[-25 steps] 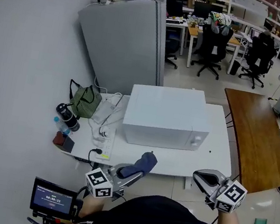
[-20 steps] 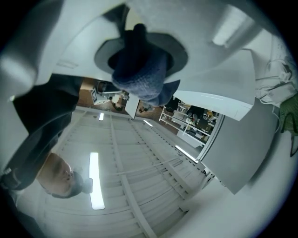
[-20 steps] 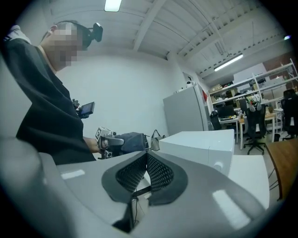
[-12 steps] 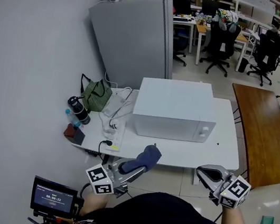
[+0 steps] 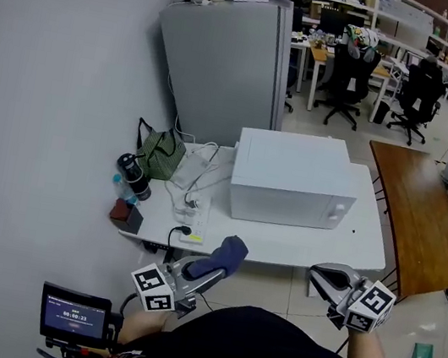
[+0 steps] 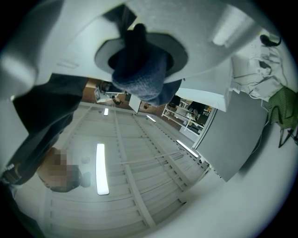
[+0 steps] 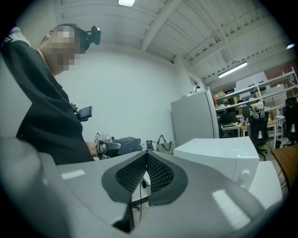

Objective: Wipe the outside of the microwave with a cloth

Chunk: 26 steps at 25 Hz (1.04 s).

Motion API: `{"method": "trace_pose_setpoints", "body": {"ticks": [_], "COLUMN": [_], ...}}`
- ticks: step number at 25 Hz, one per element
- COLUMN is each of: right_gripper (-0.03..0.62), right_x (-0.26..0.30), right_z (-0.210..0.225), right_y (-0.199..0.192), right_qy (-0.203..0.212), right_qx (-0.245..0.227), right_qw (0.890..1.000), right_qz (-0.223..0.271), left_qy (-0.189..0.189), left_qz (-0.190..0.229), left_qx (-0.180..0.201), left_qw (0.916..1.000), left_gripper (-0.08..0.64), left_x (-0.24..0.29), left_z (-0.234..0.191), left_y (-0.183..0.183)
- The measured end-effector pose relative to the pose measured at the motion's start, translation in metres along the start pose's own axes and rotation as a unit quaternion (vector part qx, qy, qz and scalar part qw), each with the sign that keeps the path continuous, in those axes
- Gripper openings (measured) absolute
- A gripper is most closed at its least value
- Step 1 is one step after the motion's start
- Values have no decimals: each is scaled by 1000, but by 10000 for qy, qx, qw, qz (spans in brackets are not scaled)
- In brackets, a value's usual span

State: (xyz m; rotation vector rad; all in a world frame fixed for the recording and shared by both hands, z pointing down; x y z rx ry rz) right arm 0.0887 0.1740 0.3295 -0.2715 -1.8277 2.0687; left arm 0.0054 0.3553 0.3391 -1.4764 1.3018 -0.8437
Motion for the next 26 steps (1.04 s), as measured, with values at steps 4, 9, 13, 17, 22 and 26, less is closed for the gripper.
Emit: {"method": "trace_pose_setpoints", "body": {"ticks": [4,9,13,17,22,26], "right_gripper": [6,6,6,6,6,6], "right_x": [4,5,1,0,-3,3], "right_z": [-2,-1,-2,-2,-3,-3], "right_y": [-5,-7,-5,-3,-5,-5], "right_qy": [36,-14,-29,-51,-13,-3], "right_qx": [-22,-194,-250,-241,-275,-301], "right_qw": [10000,9996,9994,9994,9992,9992], "right_qz": [-64,-180,-243,-254,-280,-273], "left_qy": [-24,-17,-55,-90,-70,-80], "left_qz": [37,93,90,84,113,104], "left_qx": [117,130,121,99,108,124], "left_qw": [9999,9999,9999,9999,9999,9998], "left_gripper": [57,57,57,57,57,57], "left_x": [-3,-4,0,3,4,1], "left_z": [1,1,4,5,7,4], "left_y": [-4,-3,-4,-4,-5,-4]}}
Point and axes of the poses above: the fingertips, and each gripper's own axes: x forward along the fingers, z to its right, y out of its top, the point moved 1 cm from there along -x, backward along the fingers, and after that the axes turned 8 degrees about -y, right-handed, at the moved point
